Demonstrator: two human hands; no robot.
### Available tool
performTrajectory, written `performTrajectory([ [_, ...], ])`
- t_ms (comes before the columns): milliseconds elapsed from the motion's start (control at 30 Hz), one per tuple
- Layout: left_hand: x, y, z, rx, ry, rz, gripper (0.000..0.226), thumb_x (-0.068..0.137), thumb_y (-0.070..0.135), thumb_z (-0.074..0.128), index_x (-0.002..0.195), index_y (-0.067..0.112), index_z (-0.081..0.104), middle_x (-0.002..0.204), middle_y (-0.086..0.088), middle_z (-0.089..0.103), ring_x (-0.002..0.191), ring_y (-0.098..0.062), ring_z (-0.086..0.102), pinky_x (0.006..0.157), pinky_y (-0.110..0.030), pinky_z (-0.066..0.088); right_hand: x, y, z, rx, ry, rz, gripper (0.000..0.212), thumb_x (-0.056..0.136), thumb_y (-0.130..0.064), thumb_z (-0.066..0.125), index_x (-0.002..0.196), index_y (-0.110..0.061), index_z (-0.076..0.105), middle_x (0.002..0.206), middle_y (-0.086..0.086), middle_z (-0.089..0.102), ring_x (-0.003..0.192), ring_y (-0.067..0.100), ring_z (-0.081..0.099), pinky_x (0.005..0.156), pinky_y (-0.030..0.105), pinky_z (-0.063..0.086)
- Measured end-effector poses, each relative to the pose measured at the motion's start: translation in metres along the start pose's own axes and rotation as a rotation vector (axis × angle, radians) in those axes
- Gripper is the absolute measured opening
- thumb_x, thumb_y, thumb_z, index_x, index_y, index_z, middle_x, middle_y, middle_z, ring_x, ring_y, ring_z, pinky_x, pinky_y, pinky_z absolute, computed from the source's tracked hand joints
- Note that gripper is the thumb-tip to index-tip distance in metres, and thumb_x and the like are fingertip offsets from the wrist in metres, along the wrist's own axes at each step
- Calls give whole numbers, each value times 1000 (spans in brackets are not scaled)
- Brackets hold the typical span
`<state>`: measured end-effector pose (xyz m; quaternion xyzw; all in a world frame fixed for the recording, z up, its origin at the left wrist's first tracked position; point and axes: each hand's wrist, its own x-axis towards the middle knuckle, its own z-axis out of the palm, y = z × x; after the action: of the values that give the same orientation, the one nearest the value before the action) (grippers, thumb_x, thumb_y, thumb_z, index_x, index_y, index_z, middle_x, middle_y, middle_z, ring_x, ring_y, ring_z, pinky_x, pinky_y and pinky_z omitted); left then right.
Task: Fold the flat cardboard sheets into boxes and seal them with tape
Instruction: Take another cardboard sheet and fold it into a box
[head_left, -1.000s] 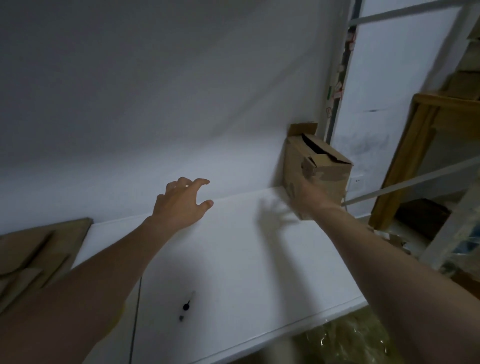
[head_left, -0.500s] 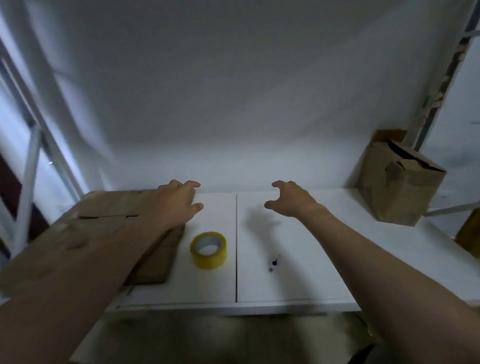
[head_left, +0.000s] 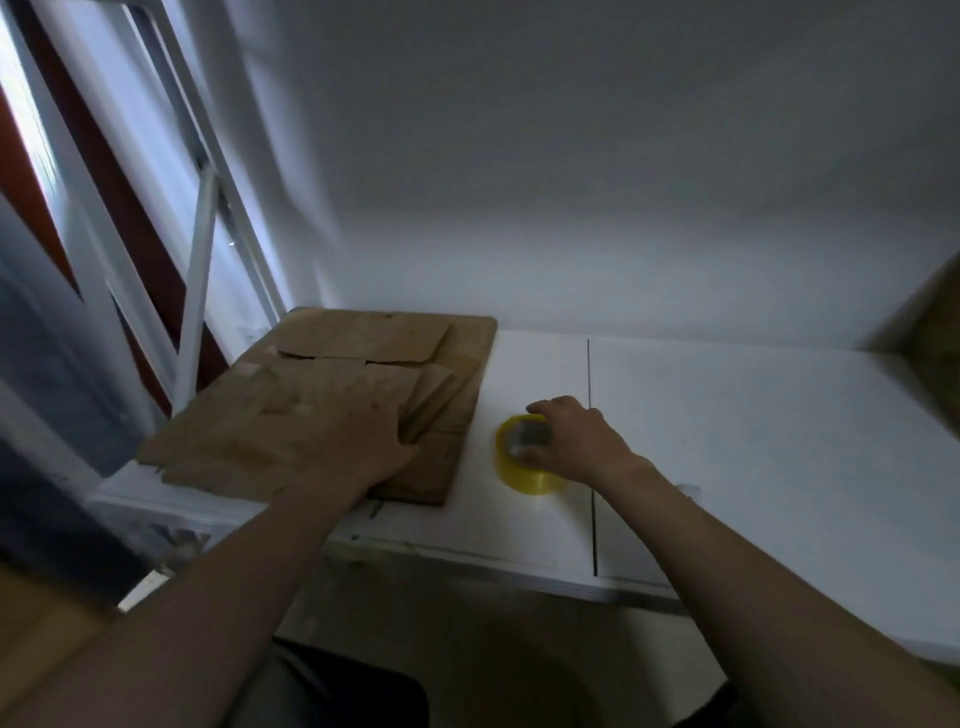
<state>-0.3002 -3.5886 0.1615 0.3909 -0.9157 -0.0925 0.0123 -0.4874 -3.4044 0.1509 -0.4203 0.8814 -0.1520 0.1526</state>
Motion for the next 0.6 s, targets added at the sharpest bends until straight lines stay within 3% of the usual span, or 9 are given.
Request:
performTrajectory([
  [167, 19, -13, 23, -92, 9, -98, 82, 95, 38, 64, 158, 14, 17, 157, -18, 30, 138, -39, 37, 106, -47, 38, 23, -14, 23, -83, -6, -42, 81, 84, -55, 72, 153, -37, 34, 162, -1, 26, 142, 39, 28, 109, 56, 38],
  [400, 31, -34, 31, -147, 35, -176, 72, 94, 29, 67, 152, 9, 29, 141, -20, 49, 123, -39, 52, 95, -45, 45, 37, -7, 26, -56, -67, 3, 84, 86, -51, 70, 156, -39, 26, 154, 2, 37, 140, 37, 32, 105, 55, 41],
  [533, 33, -39, 23, -223, 61, -188, 86, 89, 31, 74, 156, 9, 26, 142, -20, 49, 126, -39, 50, 95, -42, 42, 39, 4, 18, -241, 44, 138, 78, 88, -43, 63, 155, -38, 22, 157, 1, 36, 145, 43, 25, 113, 66, 24],
  [600, 32, -37, 18, -241, 91, -176, 79, 86, 31, 76, 150, 7, 36, 138, -19, 50, 122, -37, 51, 88, -36, 38, 39, 8, 16, -292, 88, 142, 78, 91, -38, 60, 157, -36, 18, 161, 0, 30, 150, 45, 14, 114, 70, 17],
])
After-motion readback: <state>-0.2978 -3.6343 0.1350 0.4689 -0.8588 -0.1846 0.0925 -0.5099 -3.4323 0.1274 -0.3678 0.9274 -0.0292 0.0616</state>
